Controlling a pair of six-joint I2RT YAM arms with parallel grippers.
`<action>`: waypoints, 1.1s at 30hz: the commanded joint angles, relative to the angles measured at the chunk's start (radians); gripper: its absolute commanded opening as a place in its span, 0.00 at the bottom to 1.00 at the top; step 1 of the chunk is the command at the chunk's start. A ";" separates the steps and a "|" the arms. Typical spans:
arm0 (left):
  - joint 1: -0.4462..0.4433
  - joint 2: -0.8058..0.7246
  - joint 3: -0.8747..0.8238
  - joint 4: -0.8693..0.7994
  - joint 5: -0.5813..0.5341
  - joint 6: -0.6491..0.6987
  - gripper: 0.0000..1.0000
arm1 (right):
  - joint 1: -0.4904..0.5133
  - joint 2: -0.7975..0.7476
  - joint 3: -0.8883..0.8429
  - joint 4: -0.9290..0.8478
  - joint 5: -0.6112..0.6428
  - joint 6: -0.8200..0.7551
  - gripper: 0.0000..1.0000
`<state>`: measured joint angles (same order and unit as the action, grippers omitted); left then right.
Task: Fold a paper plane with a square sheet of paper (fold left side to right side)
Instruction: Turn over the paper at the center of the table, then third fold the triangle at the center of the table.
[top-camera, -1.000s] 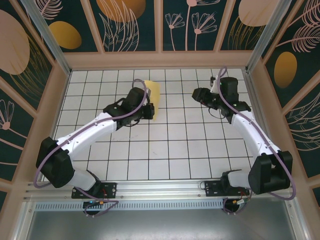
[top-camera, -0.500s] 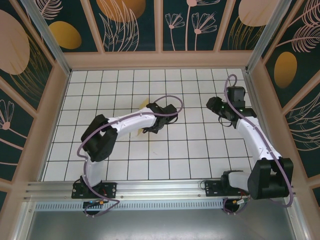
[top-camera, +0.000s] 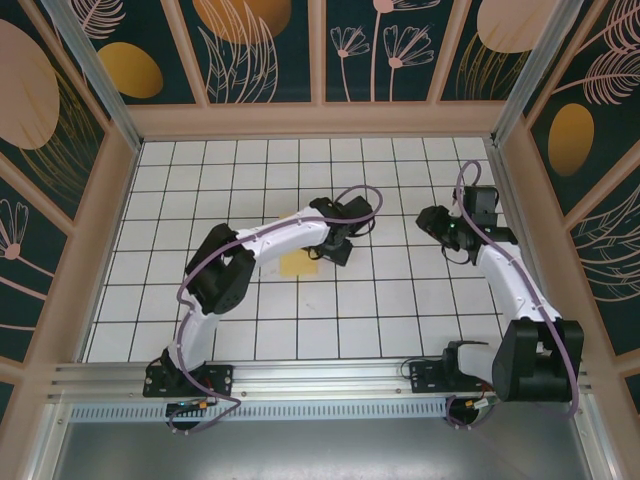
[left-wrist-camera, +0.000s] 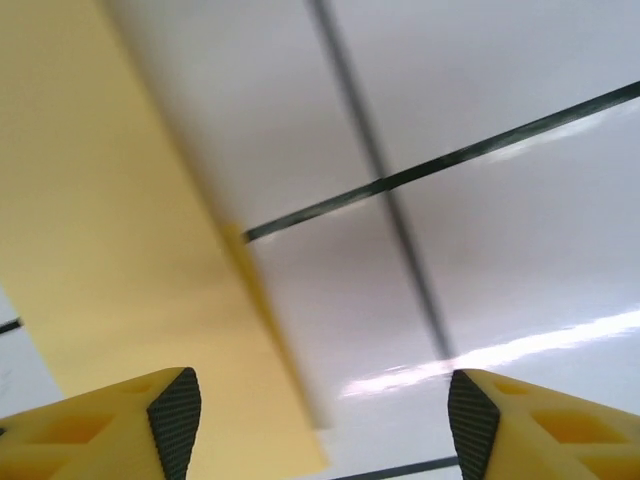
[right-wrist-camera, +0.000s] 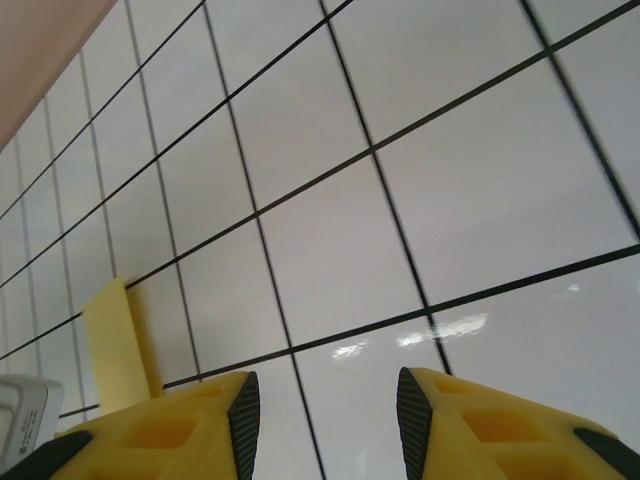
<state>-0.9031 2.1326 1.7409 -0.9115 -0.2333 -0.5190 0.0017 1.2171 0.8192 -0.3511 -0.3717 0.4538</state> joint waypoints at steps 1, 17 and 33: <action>0.024 -0.095 0.003 0.098 0.127 0.047 0.72 | 0.035 0.052 -0.020 0.108 -0.149 0.026 0.43; 0.456 -0.627 -0.757 0.708 0.490 -0.111 0.84 | 0.518 0.696 0.445 0.294 -0.143 0.138 0.43; 0.543 -0.583 -0.948 0.905 0.602 -0.193 0.84 | 0.575 1.005 0.767 0.154 -0.105 0.090 0.42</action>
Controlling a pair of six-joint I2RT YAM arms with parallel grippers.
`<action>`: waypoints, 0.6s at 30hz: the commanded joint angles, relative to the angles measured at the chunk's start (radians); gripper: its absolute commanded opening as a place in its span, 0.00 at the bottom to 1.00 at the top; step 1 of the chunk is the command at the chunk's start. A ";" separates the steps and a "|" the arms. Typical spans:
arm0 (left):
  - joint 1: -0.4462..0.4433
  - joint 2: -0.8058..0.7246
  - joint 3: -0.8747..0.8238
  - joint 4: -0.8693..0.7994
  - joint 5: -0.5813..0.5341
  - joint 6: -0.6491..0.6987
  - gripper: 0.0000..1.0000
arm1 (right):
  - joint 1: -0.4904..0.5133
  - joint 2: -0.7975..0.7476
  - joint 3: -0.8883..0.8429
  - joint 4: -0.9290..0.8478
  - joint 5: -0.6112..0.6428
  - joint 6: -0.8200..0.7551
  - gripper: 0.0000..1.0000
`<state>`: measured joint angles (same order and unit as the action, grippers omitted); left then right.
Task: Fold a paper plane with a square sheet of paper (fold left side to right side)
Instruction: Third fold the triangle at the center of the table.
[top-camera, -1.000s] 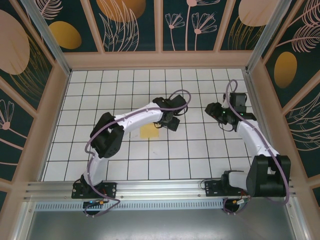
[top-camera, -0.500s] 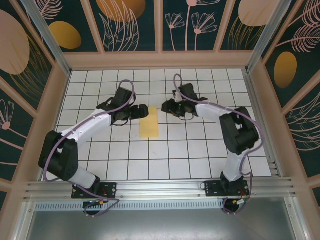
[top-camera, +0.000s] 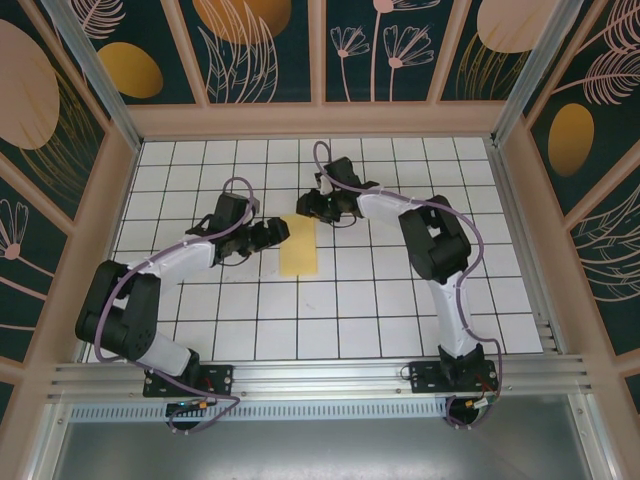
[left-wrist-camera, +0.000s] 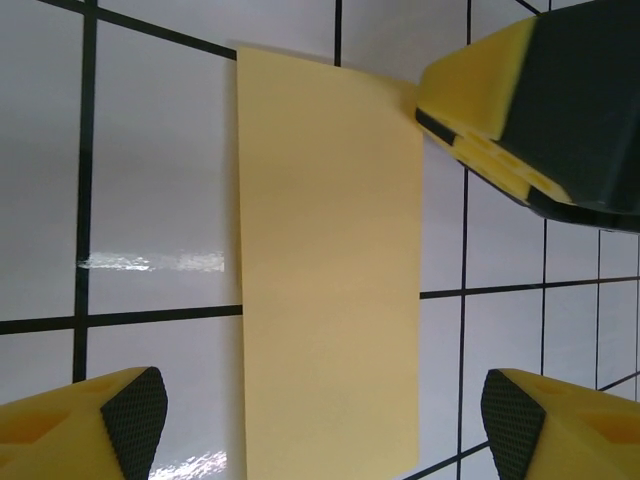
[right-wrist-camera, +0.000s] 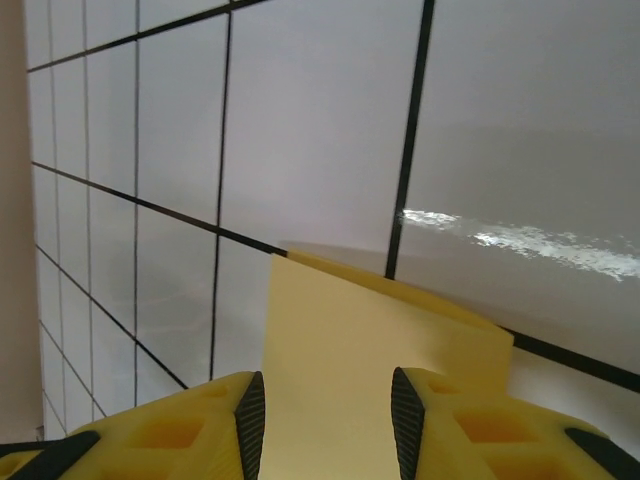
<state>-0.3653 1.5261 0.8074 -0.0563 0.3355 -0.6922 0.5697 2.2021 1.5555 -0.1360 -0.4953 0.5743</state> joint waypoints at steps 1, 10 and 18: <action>0.004 0.030 -0.017 0.052 0.036 -0.020 0.84 | 0.007 0.021 0.029 -0.067 0.031 -0.037 0.42; 0.004 0.094 -0.015 0.091 0.087 -0.043 0.79 | -0.001 0.048 0.031 -0.107 0.057 -0.077 0.41; 0.004 0.157 -0.006 0.134 0.134 -0.060 0.72 | -0.002 0.058 0.023 -0.111 0.053 -0.085 0.40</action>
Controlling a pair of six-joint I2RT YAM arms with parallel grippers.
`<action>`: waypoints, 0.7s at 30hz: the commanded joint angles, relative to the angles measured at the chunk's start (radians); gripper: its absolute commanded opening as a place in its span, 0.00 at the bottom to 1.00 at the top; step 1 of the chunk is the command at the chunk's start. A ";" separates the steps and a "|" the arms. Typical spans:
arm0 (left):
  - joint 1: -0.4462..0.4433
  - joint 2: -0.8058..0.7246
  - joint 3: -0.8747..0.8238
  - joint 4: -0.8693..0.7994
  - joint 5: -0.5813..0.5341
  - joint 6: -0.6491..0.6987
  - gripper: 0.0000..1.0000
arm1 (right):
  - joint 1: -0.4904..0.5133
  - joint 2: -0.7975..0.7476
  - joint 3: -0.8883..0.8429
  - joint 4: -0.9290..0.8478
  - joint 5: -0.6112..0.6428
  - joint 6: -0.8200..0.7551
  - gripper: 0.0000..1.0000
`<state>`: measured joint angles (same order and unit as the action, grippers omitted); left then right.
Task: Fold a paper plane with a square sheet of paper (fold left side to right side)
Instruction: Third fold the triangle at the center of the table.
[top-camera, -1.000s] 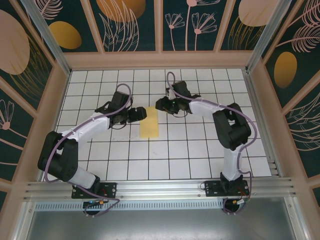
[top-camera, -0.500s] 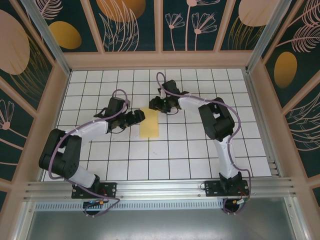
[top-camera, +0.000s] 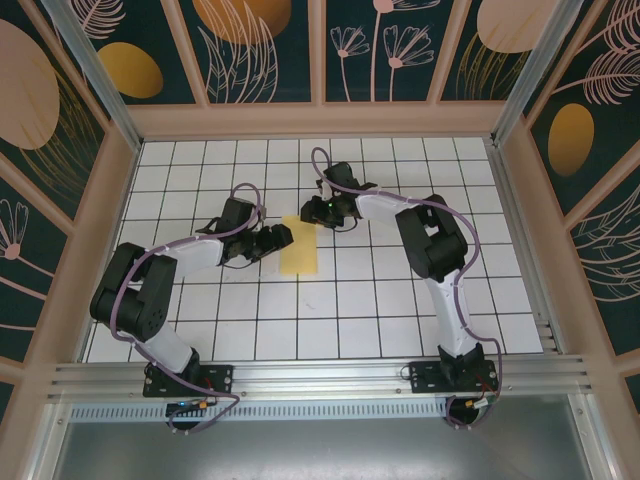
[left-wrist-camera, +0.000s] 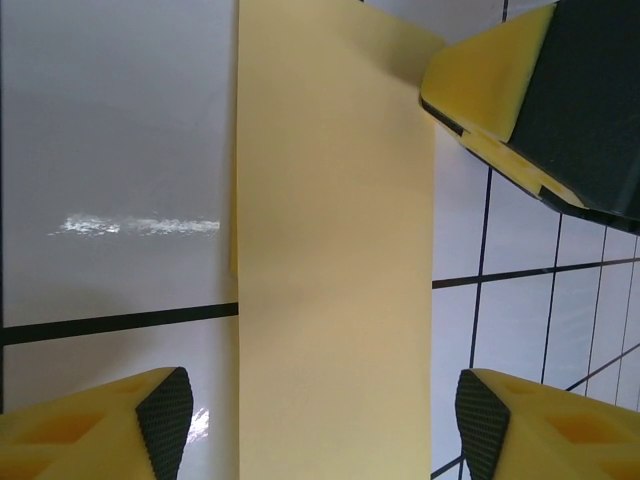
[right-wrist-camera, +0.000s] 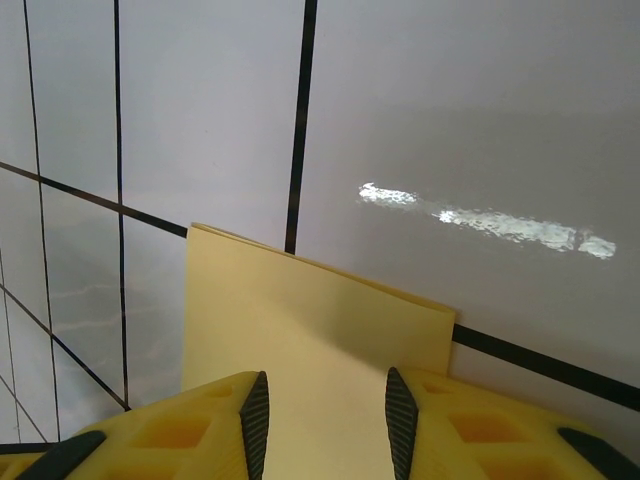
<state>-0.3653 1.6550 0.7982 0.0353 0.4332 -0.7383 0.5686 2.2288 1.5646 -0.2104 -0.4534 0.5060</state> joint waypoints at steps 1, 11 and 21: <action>0.004 0.034 0.006 0.045 0.036 -0.016 0.72 | -0.001 0.031 0.012 -0.037 0.013 -0.018 0.40; 0.005 0.097 0.019 0.060 0.058 -0.022 0.70 | -0.002 0.033 0.006 -0.034 0.013 -0.020 0.40; 0.002 0.117 0.015 0.098 0.097 -0.040 0.53 | -0.003 0.037 0.008 -0.027 0.004 -0.012 0.40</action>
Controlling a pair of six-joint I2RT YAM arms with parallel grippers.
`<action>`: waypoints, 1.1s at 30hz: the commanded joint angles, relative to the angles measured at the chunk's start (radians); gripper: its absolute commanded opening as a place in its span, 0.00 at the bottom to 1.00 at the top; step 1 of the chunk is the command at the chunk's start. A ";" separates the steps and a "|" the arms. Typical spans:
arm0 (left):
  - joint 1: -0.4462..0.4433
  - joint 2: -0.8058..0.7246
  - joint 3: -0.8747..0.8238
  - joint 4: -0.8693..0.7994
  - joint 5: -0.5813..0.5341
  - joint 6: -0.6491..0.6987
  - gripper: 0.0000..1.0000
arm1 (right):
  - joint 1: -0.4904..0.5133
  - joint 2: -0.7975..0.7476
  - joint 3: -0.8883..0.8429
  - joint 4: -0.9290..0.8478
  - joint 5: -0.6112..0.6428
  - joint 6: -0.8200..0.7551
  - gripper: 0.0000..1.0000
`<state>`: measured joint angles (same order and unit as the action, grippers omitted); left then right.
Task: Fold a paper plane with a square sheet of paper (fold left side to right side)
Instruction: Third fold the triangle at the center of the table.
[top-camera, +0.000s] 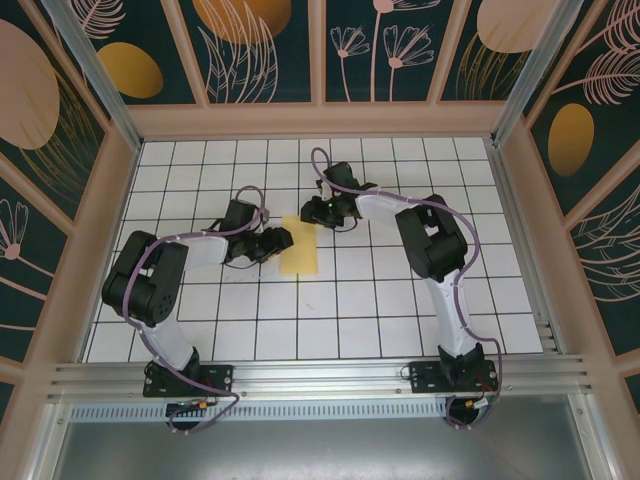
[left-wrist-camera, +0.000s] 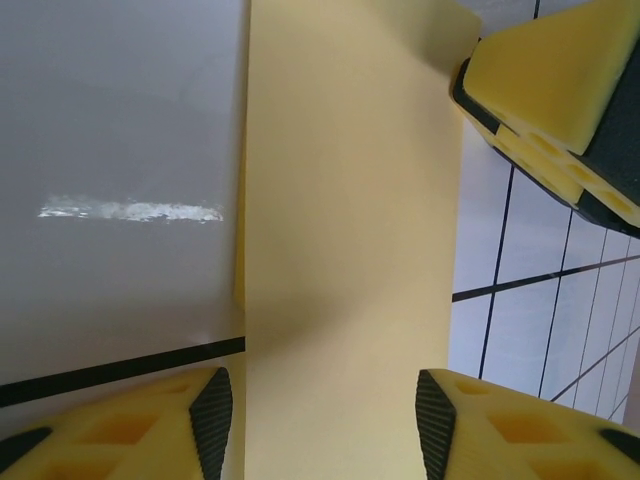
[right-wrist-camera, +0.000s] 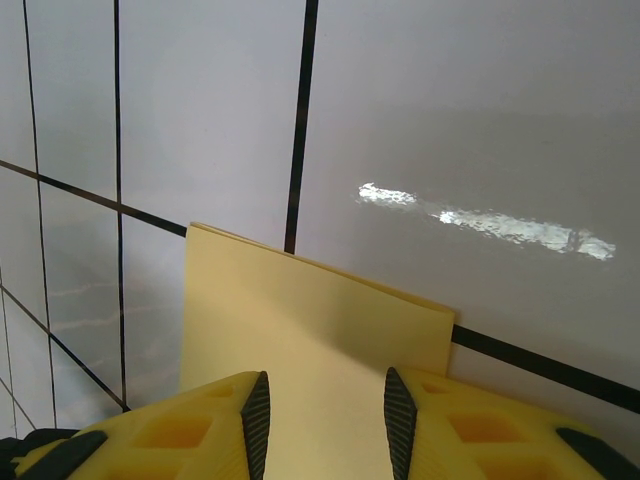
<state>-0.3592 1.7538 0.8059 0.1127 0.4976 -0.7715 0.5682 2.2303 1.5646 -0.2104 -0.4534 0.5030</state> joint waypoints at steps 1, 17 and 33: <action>-0.004 0.020 0.009 0.022 0.034 -0.007 0.53 | -0.002 0.035 0.008 -0.027 0.004 -0.008 0.40; -0.002 -0.023 0.015 0.001 0.001 -0.003 0.22 | -0.007 -0.003 -0.012 0.017 0.002 -0.024 0.42; -0.003 -0.033 0.002 0.035 0.035 -0.059 0.11 | 0.027 -0.459 -0.466 0.299 0.110 -0.188 0.57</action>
<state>-0.3599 1.7447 0.8059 0.1253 0.5079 -0.8062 0.5690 1.8900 1.2011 -0.0376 -0.3721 0.3805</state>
